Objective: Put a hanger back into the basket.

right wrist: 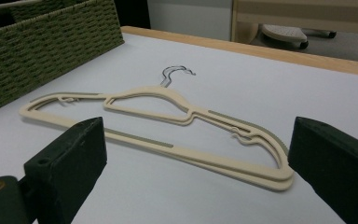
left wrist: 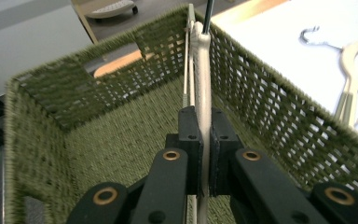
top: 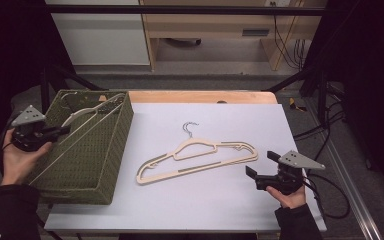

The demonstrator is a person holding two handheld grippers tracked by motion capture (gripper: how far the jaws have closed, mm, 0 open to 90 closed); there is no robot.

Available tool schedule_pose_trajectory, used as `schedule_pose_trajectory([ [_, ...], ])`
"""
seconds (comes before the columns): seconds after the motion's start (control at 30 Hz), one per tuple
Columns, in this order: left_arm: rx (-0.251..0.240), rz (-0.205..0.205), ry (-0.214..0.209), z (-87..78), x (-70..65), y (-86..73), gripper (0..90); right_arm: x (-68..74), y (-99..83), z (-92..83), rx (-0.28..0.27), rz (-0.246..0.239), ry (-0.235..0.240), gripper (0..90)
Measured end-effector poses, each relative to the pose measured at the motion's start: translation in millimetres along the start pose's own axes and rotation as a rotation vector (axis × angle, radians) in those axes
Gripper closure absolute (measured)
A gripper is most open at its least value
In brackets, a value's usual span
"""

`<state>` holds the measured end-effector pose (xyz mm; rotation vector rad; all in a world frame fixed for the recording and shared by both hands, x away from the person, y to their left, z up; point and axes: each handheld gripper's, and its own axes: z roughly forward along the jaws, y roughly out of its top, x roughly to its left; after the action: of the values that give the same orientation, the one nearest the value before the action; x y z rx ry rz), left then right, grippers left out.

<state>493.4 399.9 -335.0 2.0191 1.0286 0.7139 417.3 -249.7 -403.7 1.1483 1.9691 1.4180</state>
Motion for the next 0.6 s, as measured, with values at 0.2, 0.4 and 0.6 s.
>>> schedule_pose_trajectory([
  [0.2,-0.001,-0.016,0.006,12.2,-8.4,-19.7,85.3,0.1,-0.5,0.8,0.004,-0.007,0.005,4.9],
  [0.4,0.053,-0.021,-0.001,26.6,-17.1,-29.8,83.7,0.7,-0.8,1.6,0.009,-0.009,0.009,4.9],
  [0.6,0.125,-0.003,-0.005,36.9,-30.4,-31.9,80.0,0.8,-0.7,1.1,0.008,-0.011,0.009,4.9],
])
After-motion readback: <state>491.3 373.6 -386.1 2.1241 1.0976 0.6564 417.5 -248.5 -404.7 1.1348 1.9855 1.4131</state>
